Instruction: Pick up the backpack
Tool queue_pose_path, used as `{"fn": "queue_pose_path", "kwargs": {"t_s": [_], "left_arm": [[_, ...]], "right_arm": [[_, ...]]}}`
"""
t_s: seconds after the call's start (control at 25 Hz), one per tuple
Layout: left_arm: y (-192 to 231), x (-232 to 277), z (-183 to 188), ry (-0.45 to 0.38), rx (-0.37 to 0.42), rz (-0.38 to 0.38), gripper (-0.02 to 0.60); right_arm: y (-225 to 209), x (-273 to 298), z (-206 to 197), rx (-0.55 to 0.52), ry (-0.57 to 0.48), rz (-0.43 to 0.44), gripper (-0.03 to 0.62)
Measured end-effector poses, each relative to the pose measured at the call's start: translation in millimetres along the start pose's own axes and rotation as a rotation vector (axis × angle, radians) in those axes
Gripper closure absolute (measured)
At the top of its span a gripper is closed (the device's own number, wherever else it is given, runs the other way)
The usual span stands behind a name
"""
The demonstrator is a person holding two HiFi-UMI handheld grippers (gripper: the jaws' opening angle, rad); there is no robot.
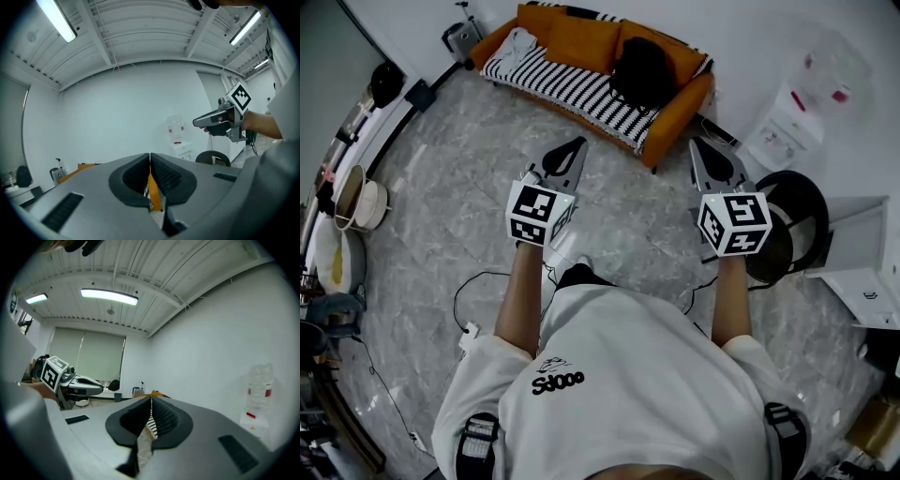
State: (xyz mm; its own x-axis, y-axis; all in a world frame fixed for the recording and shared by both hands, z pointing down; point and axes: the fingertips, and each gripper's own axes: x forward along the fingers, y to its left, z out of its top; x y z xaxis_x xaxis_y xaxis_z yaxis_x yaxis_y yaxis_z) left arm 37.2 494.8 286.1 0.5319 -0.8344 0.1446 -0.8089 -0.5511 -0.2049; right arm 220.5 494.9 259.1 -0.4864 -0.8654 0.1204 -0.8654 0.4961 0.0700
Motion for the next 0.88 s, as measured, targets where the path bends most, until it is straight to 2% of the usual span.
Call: {"fn": "queue_pose_path", "kwargs": {"t_s": [0.24,0.44,0.88], "left_arm": [[9,26,-3,0.008,0.006,-0.018,0.557],[33,66,-16,0.012,-0.005,-0.033,0.557],[147,189,-22,0.002,0.013,-0.088,0.557]], "right_arm": [[-7,22,-4,-0.046,0.013,0.003,0.559],[-22,57,-13,-0.058,0.018,0.008,0.559],[-69,208,-1,-0.054,0.043,-0.046,0.559]]}}
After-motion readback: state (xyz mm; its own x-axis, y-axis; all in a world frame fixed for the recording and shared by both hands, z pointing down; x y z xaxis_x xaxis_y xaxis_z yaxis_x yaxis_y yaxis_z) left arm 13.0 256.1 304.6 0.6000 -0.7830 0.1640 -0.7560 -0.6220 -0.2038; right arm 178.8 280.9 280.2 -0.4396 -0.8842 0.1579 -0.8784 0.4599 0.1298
